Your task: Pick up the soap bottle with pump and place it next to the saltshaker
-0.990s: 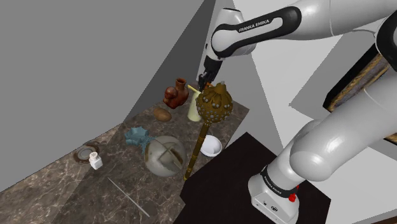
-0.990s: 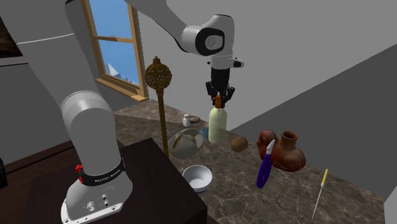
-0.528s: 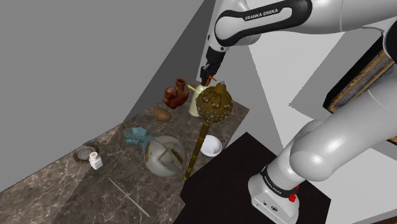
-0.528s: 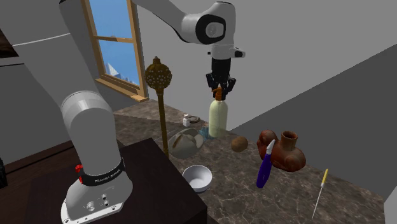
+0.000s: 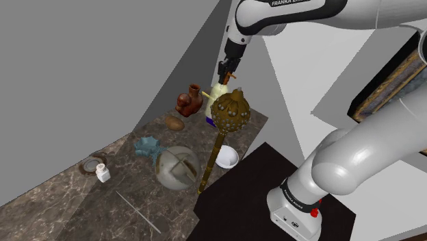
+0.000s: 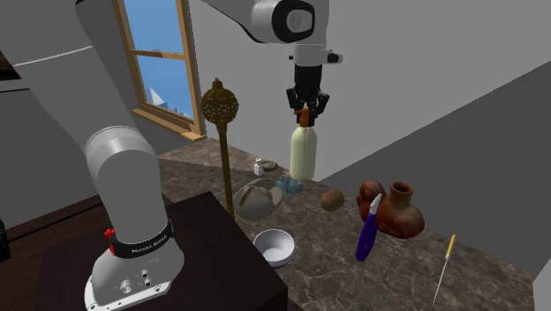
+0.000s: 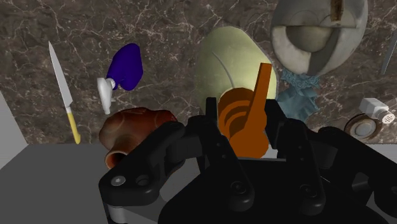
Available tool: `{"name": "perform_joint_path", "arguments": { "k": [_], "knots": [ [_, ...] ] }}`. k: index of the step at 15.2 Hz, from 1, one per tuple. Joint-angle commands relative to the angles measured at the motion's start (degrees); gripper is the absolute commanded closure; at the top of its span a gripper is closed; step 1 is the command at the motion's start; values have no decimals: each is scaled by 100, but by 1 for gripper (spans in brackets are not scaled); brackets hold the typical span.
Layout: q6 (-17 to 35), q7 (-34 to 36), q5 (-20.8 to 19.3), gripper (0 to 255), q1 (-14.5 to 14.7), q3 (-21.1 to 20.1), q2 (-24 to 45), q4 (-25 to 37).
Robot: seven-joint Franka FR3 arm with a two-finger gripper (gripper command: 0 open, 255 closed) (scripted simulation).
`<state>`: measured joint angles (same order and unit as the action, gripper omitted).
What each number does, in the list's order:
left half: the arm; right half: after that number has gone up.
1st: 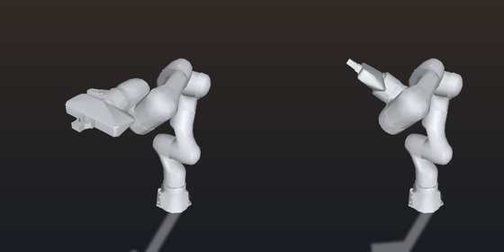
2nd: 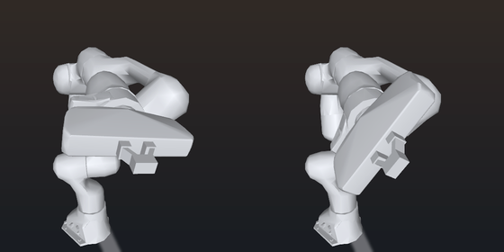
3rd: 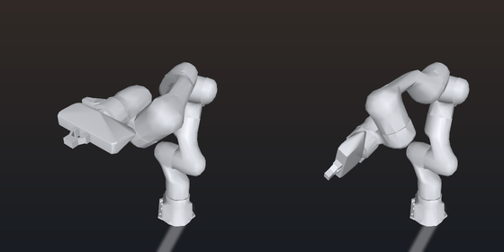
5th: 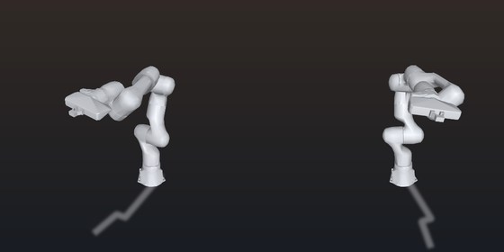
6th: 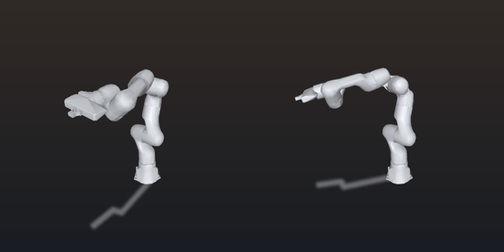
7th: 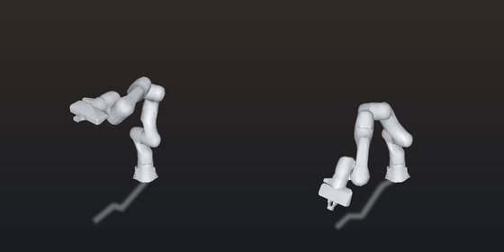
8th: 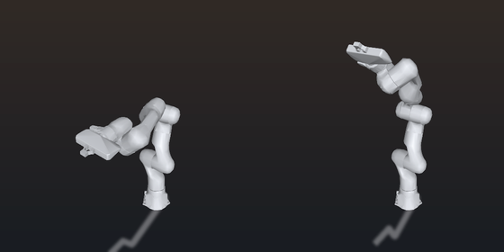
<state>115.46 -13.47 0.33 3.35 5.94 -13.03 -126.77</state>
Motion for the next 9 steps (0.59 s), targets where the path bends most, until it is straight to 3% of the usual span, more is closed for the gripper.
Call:
{"name": "perform_joint_path", "arguments": {
  "k": [1, 5, 9],
  "knots": [
    [-173, 15, -4, 255, 3, -8, -48, 126],
    [-435, 24, -9, 255, 4, -13, -97, 339],
    [-417, 585, 64, 255, 237, -375, -132, 296]
  ]
}}
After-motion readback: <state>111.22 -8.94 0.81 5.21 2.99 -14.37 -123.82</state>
